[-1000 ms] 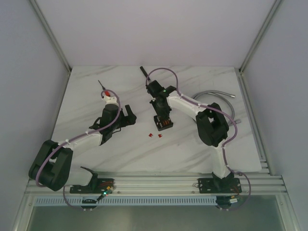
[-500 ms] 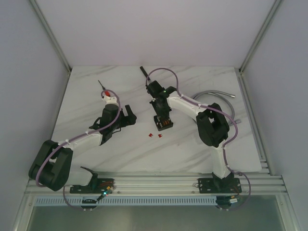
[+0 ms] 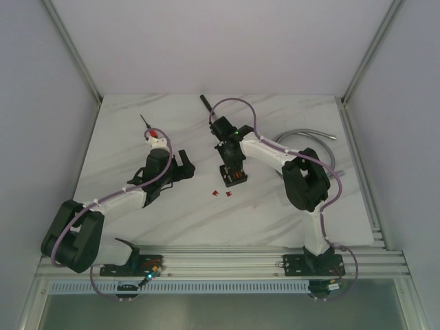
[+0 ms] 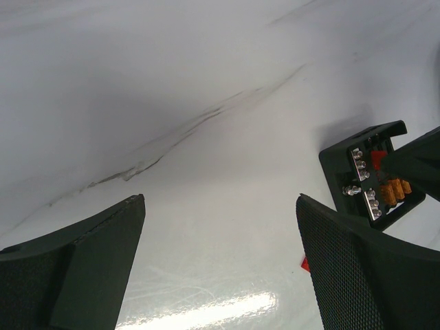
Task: Snap on the fuse box
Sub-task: Install the fuse at the fuse box base.
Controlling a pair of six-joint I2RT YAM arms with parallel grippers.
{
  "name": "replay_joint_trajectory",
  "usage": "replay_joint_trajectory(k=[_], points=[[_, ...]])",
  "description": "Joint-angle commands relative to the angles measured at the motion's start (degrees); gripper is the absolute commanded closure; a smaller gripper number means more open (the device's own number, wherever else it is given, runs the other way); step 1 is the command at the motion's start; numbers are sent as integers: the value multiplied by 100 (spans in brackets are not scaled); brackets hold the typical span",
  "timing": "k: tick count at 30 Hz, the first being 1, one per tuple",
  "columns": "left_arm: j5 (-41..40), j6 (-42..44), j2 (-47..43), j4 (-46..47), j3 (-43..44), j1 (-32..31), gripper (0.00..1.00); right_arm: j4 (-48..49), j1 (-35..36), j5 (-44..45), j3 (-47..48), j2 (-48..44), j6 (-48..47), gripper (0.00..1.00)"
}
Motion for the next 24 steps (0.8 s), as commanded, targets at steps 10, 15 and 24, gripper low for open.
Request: replay_joint_trajectory(k=[10, 15, 24], points=[[66, 12, -17, 22, -48, 20, 0, -250, 51, 5, -44, 614, -93, 100], [75, 19, -4, 28, -50, 25, 0, -279, 86, -34, -41, 818, -69, 100], [80, 16, -46, 26, -67, 21, 0, -274, -9, 327, -763, 717, -5, 100]])
